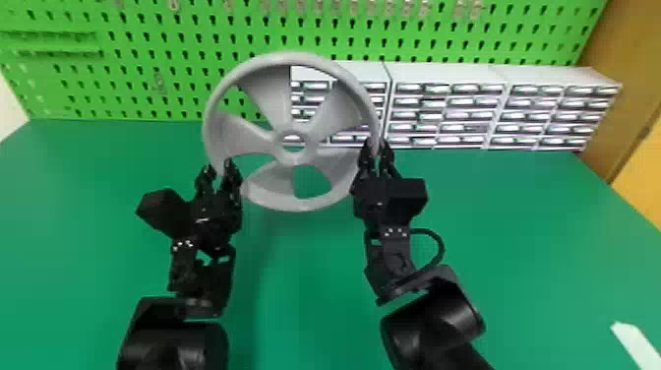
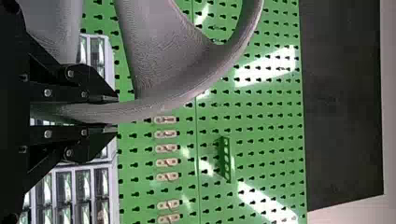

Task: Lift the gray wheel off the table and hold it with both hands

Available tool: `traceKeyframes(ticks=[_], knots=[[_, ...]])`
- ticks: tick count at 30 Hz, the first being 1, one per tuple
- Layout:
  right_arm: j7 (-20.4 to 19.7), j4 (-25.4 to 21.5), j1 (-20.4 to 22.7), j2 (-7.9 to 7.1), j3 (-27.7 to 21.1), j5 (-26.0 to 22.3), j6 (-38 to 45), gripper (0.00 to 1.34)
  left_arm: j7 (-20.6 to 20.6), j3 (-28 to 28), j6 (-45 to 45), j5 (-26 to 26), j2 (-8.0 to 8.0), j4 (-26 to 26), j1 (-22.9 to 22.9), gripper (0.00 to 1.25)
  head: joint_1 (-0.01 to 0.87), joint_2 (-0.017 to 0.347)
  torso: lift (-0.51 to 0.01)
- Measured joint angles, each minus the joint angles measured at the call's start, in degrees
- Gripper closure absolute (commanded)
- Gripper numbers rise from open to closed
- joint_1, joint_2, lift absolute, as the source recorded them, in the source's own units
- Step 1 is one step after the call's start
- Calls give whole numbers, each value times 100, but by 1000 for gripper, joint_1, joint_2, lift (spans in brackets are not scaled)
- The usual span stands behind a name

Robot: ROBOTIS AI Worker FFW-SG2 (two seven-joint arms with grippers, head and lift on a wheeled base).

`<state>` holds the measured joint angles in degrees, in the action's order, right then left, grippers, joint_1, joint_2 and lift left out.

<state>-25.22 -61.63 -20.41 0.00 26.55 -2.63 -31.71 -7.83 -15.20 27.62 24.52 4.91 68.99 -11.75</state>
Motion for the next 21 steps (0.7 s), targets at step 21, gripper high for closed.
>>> traceKeyframes(ticks=[21], knots=[[-5,-7,10,0,-25,56,-51,1216,-859,-356,343,10,-27,28,39,966,711,15,-98]])
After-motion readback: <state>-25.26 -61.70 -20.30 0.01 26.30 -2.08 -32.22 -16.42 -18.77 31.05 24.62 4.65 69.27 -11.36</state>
